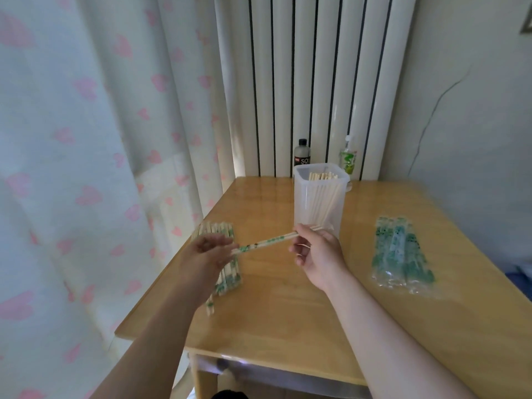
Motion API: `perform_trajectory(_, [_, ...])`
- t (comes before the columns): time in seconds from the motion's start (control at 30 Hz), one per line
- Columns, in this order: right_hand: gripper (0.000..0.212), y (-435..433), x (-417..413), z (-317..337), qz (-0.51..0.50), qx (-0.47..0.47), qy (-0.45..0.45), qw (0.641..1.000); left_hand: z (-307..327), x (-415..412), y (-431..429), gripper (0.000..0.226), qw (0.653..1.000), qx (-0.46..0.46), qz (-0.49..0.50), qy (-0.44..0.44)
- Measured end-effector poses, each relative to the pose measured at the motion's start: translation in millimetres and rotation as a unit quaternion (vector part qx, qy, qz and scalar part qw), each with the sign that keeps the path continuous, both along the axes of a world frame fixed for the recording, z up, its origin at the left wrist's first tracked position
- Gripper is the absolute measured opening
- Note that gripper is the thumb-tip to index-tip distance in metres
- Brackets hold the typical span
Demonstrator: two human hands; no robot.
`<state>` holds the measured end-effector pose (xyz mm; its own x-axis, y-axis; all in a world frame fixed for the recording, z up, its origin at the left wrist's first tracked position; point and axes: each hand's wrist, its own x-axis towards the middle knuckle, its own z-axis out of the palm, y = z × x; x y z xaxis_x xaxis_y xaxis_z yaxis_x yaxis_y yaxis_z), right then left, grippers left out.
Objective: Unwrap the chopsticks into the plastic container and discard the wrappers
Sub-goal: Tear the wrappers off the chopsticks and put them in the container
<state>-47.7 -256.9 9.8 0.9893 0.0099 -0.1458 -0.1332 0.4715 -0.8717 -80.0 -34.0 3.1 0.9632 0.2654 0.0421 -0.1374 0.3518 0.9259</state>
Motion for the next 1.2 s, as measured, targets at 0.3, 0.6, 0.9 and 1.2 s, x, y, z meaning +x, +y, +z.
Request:
perform_trajectory(0.3, [0.012, -27, -29, -28, 0.035, 0.189, 0.039, 0.981, 32, 14, -67, 0.02, 0.992, -0.121, 0.0, 0.033])
perform_trajectory(0.6, [0.024, -65, -40, -25, 0.129, -0.019, -0.003, 0.991, 47, 21, -95, 0.019, 1.0, 0.017, 0.002, 0.004])
perform_trajectory(0.9, [0.011, -37, -31, -23, 0.132, -0.055, 0.003, 0.99, 34, 18, -122, 0.011, 0.994, 0.094, -0.054, 0.006])
perform_trajectory(1.2, [0.016, -35, -26, -20, 0.123, -0.154, -0.051, 0.979, 34, 17, -112, 0.013, 0.961, 0.257, -0.102, -0.028])
